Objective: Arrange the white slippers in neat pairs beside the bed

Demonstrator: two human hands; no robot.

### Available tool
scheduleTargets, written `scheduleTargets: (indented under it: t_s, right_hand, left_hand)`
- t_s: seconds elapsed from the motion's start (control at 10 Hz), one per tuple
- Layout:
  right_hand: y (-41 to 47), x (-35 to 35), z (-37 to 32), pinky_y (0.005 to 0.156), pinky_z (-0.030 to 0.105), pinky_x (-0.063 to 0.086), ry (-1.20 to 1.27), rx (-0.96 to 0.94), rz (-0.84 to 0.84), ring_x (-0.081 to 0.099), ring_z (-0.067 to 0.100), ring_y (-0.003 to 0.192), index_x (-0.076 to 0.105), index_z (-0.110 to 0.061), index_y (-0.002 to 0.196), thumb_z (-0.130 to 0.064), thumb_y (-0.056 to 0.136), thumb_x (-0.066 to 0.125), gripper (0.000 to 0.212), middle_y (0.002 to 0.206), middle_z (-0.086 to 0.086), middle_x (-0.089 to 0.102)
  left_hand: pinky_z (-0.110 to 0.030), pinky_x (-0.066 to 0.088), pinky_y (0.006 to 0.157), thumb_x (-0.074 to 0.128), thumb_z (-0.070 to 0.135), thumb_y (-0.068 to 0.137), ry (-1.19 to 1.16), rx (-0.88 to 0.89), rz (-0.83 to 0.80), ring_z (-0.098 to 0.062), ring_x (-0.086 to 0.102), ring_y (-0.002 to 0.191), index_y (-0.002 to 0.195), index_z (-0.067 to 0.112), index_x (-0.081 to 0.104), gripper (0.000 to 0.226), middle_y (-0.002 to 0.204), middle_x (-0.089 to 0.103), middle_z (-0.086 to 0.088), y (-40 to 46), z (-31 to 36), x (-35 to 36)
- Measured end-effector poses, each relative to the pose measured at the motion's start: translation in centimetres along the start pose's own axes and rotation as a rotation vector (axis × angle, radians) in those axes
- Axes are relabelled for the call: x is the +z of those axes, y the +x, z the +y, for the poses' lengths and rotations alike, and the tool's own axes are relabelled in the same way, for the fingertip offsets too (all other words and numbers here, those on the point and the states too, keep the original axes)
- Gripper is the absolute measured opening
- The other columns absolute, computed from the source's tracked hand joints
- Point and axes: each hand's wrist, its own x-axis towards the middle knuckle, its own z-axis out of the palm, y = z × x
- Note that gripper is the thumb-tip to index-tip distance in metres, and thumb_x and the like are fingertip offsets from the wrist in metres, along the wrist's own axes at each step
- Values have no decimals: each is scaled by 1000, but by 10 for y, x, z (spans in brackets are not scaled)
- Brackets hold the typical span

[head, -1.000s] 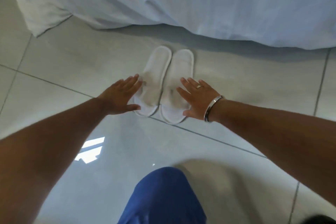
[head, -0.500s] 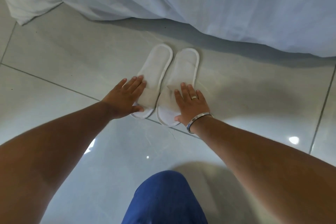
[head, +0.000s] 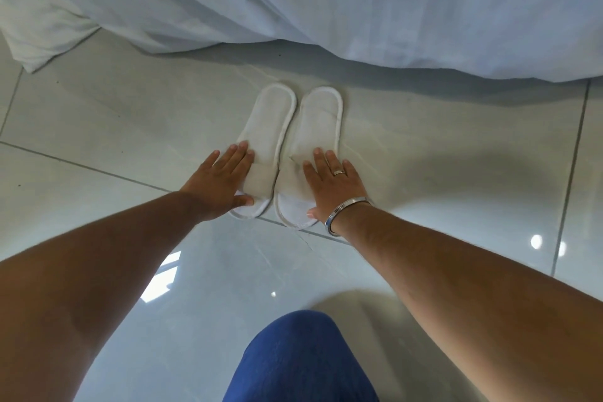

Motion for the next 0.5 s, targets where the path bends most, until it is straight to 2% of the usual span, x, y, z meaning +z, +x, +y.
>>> scheduleTargets:
  t_s: [0.2, 0.3, 0.4, 0.5]
  right_hand:
    - [-37, -48, 19, 120, 49, 6, 37, -48, -4, -4, 30, 147, -5, -17, 149, -47, 87, 57, 92, 160, 6, -13]
    - [-124, -128, 62, 117, 43, 23, 143, -203, 34, 21, 27, 144, 18, -18, 148, -39, 92, 53, 70, 160, 6, 13]
    - [-208, -191, 104, 106, 39, 41, 226, -357, 166, 48, 24, 128, 41, -22, 139, -37, 93, 52, 49, 144, 8, 48]
    - [-354, -299, 164, 85, 22, 48, 349, -539, 596, 62, 11, 93, 54, -26, 125, -34, 95, 52, 31, 110, -10, 66]
  left_hand:
    - [-46, 0, 124, 47, 70, 87, 100, -21, -217, -24, -7, 153, 156, 16, -12, 105, 165, -15, -8, 4, 4, -32]
    - [-52, 1, 122, 37, 77, 86, 283, -97, -320, -31, 7, 152, 157, 17, 12, 96, 167, 6, -8, 13, 31, -84]
    - [-51, 7, 122, 35, 70, 91, 294, -159, -319, -29, 25, 147, 149, 24, 35, 75, 160, 31, -5, 19, 68, -126]
    - [-41, 32, 114, 42, 62, 92, 183, -213, -220, -21, 49, 133, 134, 29, 52, 54, 144, 53, 0, 13, 126, -204]
